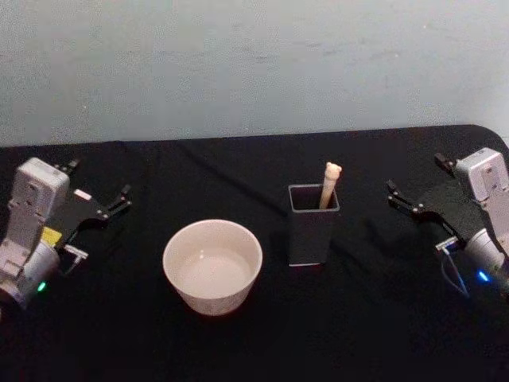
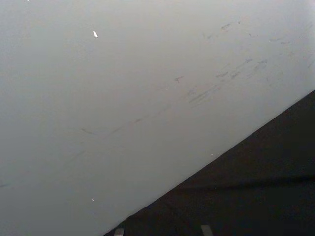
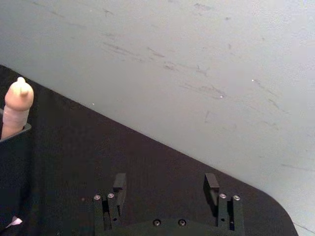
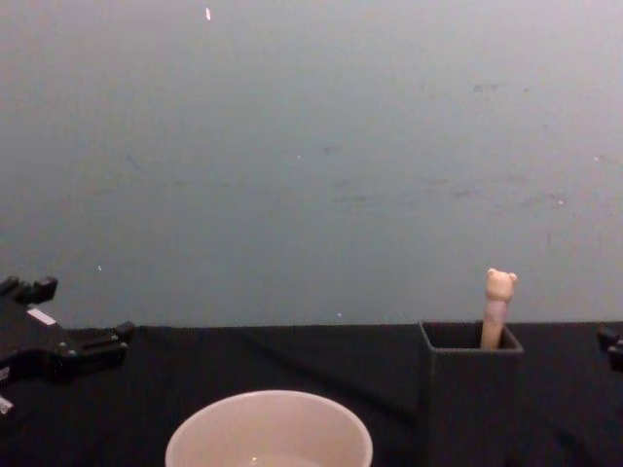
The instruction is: Pick up the stirring spoon with one hand, stir inside the cup, then place it back in its original position.
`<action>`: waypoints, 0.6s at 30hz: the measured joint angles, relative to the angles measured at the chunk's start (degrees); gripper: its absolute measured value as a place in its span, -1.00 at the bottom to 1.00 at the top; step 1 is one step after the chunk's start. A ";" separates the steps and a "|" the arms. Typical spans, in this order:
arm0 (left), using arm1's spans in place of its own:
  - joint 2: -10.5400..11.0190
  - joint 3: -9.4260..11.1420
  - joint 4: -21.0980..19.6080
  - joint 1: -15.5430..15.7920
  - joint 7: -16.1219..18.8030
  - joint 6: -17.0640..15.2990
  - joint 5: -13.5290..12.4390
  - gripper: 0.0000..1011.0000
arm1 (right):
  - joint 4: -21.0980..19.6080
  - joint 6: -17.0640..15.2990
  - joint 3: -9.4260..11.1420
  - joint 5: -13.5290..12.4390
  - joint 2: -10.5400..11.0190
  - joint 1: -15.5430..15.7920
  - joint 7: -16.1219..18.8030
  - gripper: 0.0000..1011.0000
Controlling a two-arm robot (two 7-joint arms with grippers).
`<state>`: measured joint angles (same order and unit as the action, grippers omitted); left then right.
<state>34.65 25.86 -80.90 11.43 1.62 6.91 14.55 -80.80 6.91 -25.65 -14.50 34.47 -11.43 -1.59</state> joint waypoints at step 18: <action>0.00 0.00 0.00 0.00 0.00 0.00 0.00 0.98 | -4.54 1.07 7.42 -13.83 0.44 3.79 14.60 0.98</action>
<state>34.65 25.86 -80.90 11.43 1.62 6.91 14.55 -85.34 7.97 -18.24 -28.33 34.90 -7.64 13.00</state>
